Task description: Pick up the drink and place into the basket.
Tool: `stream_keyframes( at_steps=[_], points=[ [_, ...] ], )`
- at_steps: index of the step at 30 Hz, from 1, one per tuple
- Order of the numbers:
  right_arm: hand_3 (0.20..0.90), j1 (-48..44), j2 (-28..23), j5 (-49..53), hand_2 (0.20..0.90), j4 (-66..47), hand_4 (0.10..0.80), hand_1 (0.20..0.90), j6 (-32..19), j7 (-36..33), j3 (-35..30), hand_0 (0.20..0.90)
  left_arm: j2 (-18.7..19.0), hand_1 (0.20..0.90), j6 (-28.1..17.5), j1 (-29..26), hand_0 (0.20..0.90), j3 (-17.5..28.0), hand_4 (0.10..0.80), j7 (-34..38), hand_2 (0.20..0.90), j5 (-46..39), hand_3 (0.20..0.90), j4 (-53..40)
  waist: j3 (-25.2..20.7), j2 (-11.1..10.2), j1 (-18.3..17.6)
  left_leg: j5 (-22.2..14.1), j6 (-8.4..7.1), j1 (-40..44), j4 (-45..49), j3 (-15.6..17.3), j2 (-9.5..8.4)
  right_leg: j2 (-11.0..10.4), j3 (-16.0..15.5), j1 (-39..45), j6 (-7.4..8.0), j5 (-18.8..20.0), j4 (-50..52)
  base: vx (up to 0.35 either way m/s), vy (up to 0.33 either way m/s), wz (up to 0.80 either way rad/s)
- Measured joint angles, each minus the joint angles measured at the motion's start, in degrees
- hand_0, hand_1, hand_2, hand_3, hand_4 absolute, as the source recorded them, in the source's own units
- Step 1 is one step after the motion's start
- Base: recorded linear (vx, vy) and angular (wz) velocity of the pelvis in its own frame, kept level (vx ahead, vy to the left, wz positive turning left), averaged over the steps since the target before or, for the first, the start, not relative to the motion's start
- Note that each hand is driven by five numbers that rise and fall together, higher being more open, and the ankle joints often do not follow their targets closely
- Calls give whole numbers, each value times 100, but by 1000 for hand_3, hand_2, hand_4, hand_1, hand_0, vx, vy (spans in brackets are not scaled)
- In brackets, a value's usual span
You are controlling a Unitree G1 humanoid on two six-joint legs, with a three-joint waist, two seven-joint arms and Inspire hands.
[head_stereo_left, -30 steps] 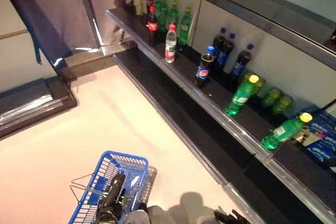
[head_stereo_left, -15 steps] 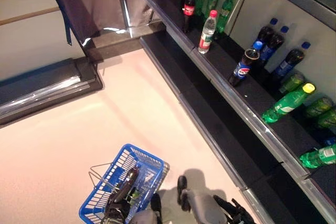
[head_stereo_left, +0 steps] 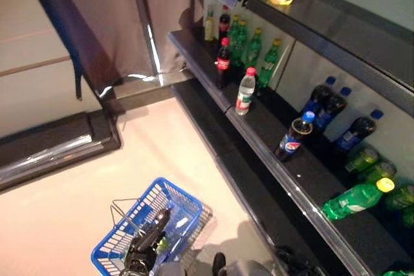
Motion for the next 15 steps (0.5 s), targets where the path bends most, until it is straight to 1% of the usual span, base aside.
stream_keyframes(
  at_steps=[1,2,3,4,5,6,7,8,9,10,11,12,13,14,15],
  points=[
    [900,-48,-16,-4,900,2,800,900,36,8,2,900,-6,300,-4,21,300,47,100,-8,300,-55,200,-7,3,-4,100,72,105,152,-888,-5,38,20,192,82,21,13,-44,494,284,-126],
    [900,-117,-19,-6,900,5,800,900,46,23,1,900,1,300,-3,26,300,62,100,-9,300,-146,200,-7,17,19,154,144,199,249,-1490,67,161,94,406,206,63,12,-86,562,339,-103],
    [900,-114,-8,-11,900,0,800,900,46,46,14,900,7,300,8,-7,300,80,100,-9,300,-268,200,-6,-11,86,114,240,130,314,-2327,49,344,190,485,397,102,-6,-216,412,261,-72],
    [900,-100,-5,-19,900,21,800,900,63,44,14,900,-14,300,9,-87,300,107,100,-30,300,-321,200,-6,-33,122,127,391,74,304,-2853,-73,478,262,620,418,78,-148,-191,378,253,-65],
    [900,-108,2,-48,900,96,800,900,120,44,17,900,-67,300,9,-147,300,196,100,-111,300,-416,200,-6,-41,151,174,614,-14,344,-3357,-316,652,319,799,430,125,-201,-110,268,211,-70],
    [900,-127,9,-59,900,163,800,900,158,41,21,900,-107,300,-1,-164,300,252,100,-141,300,-461,200,-5,-27,169,178,744,-106,360,-3540,-457,785,339,940,506,223,-182,-104,252,221,-82],
    [900,-148,10,-60,900,224,800,900,193,35,21,900,-92,300,0,-161,300,242,100,-186,300,-475,200,16,-14,191,168,812,-147,377,-3593,-623,892,338,1101,573,290,-257,-111,295,343,-75],
    [900,-134,4,-61,900,287,800,900,223,30,16,900,-98,300,-3,-145,300,245,100,-259,300,-472,200,51,-48,229,161,871,-193,442,-3758,-904,981,329,1280,600,332,-353,-99,328,470,-98],
    [900,-122,-9,-62,900,418,800,900,231,50,-6,900,-112,300,-6,-155,300,265,100,-333,300,-495,200,74,-22,278,171,914,-127,639,-3944,-1081,1114,295,1558,596,533,-458,45,332,530,-124],
    [900,-127,-54,-60,900,457,800,900,238,52,-16,900,-162,300,-24,-126,300,270,100,-386,300,-551,200,75,12,369,184,967,-12,803,-3928,-1017,1198,315,1720,559,679,-616,261,338,682,-142],
    [900,-107,-79,-62,900,475,800,900,209,75,-18,900,-242,300,-38,-95,300,312,100,-432,300,-737,200,85,113,469,148,1526,-465,918,-3755,-850,1194,200,1693,515,868,-907,606,212,474,-96],
    [900,-107,-79,-62,900,475,800,900,209,75,-18,900,-242,300,-38,-95,300,312,100,-432,300,-737,200,85,113,469,148,1526,-465,918,-3755,-850,1194,200,1693,515,868,-907,606,225,512,-93],
    [900,-6,79,-58,900,557,800,900,182,151,-17,900,-197,300,-20,-167,300,425,100,-386,300,-1064,200,126,103,143,73,1325,-179,1025,-3722,-739,717,-347,1549,426,1099,-1079,836,127,272,-45],
    [900,79,138,-57,900,582,800,900,178,176,-26,900,-191,300,-7,-261,300,489,100,-381,300,-1153,200,126,123,65,10,1291,-39,982,-3697,-677,516,-583,1372,418,1142,-1071,817,203,486,-39],
    [900,152,206,-54,900,600,800,900,174,182,-53,900,-214,300,-3,-331,300,503,100,-373,300,-1205,200,126,150,24,-36,1280,54,970,-3676,-644,387,-761,1285,422,1237,-1003,811,187,499,8]
  ],
)
